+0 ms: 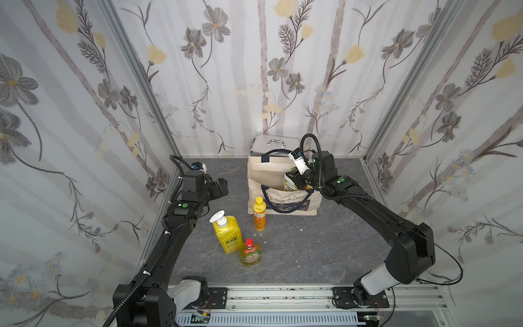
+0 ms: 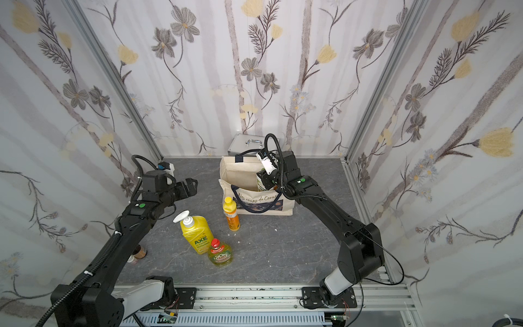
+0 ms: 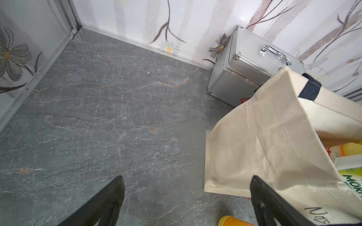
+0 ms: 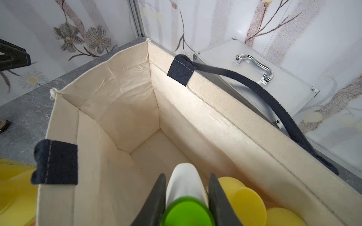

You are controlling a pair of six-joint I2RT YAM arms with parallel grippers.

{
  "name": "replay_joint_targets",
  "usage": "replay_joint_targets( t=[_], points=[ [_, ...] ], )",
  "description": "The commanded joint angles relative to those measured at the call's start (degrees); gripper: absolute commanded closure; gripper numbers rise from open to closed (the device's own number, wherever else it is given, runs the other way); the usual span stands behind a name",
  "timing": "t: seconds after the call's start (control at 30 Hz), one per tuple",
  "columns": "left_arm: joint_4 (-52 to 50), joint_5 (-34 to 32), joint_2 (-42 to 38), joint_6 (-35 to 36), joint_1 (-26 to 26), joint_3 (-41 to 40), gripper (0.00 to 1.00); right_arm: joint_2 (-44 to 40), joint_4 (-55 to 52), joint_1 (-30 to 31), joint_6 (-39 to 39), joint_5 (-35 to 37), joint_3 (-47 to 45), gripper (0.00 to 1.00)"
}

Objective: Pack dish soap into the shopping bag
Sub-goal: Place the bottle of dish soap in the shopping bag.

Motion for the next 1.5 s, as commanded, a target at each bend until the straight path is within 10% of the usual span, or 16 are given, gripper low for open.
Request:
replay_joint_targets(
  t=[0.0, 1.47],
  points=[
    [0.51, -0.51, 0.09, 0.19, 0.00, 0.11, 0.00, -0.79, 8.32, -0.39, -0.79, -1.84, -1.00, 1.00],
    [0.49, -1.08, 0.62, 0.54, 0.00, 0.07, 0.00, 6.65, 1.70, -1.45, -1.85, 2.94, -5.11, 1.00]
  ],
)
